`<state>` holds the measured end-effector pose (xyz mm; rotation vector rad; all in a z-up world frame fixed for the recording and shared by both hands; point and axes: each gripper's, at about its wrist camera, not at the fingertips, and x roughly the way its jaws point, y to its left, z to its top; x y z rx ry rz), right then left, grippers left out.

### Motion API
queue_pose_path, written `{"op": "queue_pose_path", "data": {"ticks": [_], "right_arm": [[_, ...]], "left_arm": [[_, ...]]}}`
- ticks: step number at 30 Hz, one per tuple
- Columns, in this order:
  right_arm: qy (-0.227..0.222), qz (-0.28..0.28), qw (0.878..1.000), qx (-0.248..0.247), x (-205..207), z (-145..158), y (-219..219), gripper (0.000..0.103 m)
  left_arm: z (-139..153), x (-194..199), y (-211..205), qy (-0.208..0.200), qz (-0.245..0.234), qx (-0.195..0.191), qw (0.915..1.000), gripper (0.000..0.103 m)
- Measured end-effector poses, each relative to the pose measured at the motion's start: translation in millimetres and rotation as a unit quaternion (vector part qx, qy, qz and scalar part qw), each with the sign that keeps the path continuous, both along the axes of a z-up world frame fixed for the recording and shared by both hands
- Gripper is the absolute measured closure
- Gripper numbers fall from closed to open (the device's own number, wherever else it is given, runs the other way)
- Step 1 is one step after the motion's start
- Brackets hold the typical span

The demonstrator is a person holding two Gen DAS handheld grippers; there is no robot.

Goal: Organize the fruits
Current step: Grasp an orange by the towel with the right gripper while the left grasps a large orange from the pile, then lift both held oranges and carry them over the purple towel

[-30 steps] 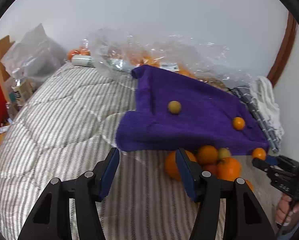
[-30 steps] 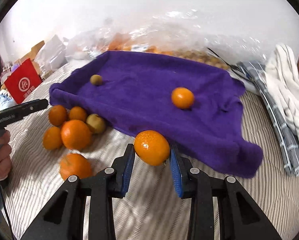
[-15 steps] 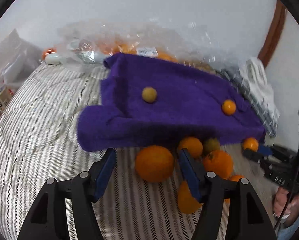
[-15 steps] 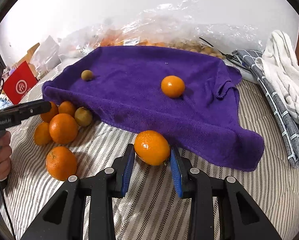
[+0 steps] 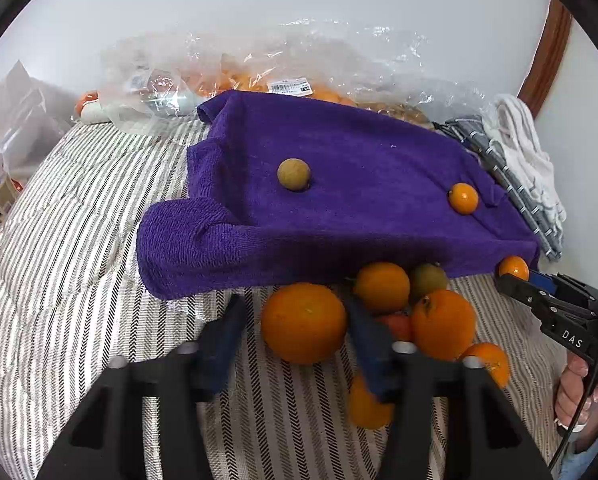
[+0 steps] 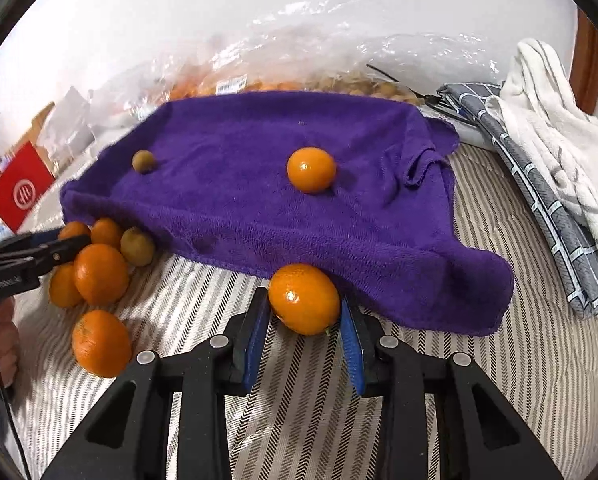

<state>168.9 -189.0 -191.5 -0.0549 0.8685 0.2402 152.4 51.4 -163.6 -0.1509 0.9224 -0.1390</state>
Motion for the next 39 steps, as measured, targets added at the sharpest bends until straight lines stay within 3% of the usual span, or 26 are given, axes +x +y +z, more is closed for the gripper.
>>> {"op": "queue_pose_path", "data": {"ticks": [6, 14, 21, 39], "right_arm": [[-0.034, 0.022, 0.999, 0.027, -10.4, 11.4, -0.7, 0.068], [-0.052, 0.028, 0.997, 0.049, -15.1, 17.6, -3.3, 0.068], [-0.068, 0.015, 0.995, 0.071, -16.3, 22.9, -13.5, 0.068], [-0.107, -0.048, 0.988, 0.106, -17.7, 37.5, -40.7, 0.068]], "left_arm": [[7.2, -7.2, 7.7, -0.027, 0.007, -0.033, 0.9991, 0.065], [24.5, -21.8, 12.0, -0.088, 0.020, -0.038, 0.9952, 0.065], [28.9, -22.9, 21.5, -0.101, 0.033, -0.056, 0.9927, 0.065], [33.3, -28.7, 20.6, -0.129, 0.047, -0.031, 0.9900, 0.065]]}}
